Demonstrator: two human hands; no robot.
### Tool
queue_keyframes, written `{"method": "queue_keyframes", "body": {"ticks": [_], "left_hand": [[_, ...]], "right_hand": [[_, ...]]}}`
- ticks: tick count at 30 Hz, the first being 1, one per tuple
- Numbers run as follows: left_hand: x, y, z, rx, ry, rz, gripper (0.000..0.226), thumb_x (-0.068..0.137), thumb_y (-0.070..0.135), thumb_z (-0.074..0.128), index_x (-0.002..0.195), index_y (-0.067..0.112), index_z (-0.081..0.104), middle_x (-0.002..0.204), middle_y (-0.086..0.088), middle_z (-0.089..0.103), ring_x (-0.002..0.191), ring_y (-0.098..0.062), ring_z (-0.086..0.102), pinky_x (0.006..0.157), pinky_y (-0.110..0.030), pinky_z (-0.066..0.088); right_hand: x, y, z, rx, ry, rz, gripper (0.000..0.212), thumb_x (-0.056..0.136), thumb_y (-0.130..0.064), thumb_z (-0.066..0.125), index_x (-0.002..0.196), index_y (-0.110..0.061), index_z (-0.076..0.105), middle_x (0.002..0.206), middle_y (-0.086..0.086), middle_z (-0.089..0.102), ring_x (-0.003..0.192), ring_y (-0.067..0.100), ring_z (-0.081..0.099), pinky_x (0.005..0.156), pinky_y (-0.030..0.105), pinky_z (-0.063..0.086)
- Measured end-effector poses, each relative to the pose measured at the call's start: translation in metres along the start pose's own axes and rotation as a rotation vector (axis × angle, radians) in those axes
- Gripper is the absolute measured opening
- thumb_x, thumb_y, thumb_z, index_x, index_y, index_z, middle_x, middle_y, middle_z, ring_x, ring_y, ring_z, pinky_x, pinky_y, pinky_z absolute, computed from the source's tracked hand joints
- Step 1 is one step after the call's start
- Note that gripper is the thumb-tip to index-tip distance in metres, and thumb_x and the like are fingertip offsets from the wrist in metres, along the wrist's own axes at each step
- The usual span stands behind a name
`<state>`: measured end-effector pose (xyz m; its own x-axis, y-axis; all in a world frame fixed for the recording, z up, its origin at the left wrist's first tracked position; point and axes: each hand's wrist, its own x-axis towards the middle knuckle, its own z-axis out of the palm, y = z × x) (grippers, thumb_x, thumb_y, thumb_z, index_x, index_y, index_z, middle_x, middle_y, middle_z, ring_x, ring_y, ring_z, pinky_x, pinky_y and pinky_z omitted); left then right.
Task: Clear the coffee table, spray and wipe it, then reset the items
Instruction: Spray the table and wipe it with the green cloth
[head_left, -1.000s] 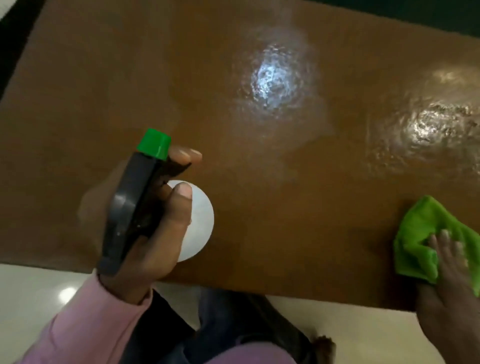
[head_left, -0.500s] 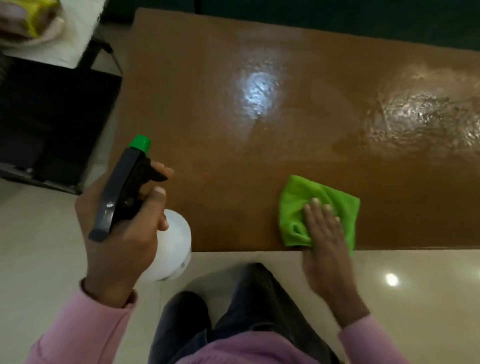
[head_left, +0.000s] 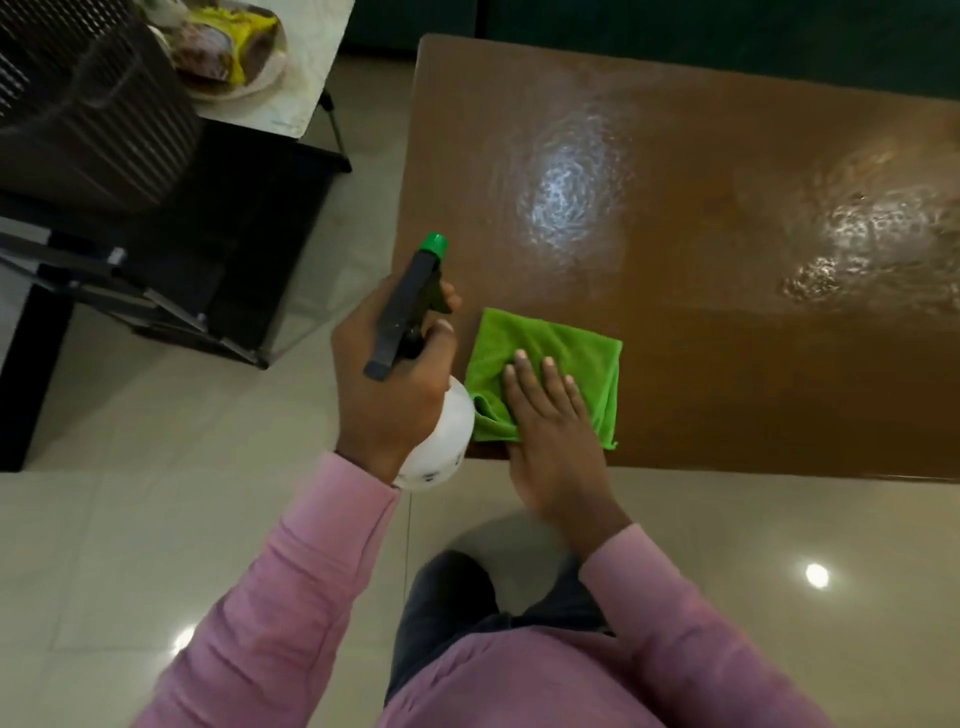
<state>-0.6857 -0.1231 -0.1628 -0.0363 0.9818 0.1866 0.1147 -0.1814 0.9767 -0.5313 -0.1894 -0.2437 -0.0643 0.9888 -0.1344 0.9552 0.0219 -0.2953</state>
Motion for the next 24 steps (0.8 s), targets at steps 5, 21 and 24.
{"method": "queue_keyframes", "body": {"ticks": [5,21,24], "left_hand": [[-0.002,-0.004,-0.001,0.022,-0.06,0.024,0.025,0.085,0.006,0.055,0.094,0.028,0.062,0.089,-0.002,0.069,0.057,-0.007,0.058,0.059,-0.028,0.048],[0.0,-0.004,-0.001,0.105,-0.078,0.054,0.019,0.082,0.022,0.054,0.09,0.007,0.064,0.064,0.008,0.059,0.055,-0.004,0.058,0.057,-0.014,0.045],[0.002,-0.007,0.0,0.05,-0.07,0.008,0.028,0.082,0.025,0.054,0.099,0.006,0.068,0.077,-0.001,0.069,0.056,-0.005,0.06,0.058,-0.013,0.046]], "right_hand": [[-0.009,0.086,-0.026,0.049,0.093,0.228,0.072,0.076,-0.019,0.038,0.146,-0.006,0.032,0.155,0.011,0.024,0.145,0.034,0.016,0.118,0.044,0.01],[0.11,0.02,-0.023,0.056,-0.062,-0.185,0.069,0.081,-0.02,0.039,0.149,-0.015,0.027,0.158,0.003,0.018,0.147,0.023,0.009,0.12,0.04,0.004],[0.089,0.12,-0.047,0.091,0.072,0.154,0.072,0.075,-0.021,0.031,0.146,-0.009,0.032,0.156,0.011,0.021,0.146,0.032,0.013,0.118,0.038,0.004]]}}
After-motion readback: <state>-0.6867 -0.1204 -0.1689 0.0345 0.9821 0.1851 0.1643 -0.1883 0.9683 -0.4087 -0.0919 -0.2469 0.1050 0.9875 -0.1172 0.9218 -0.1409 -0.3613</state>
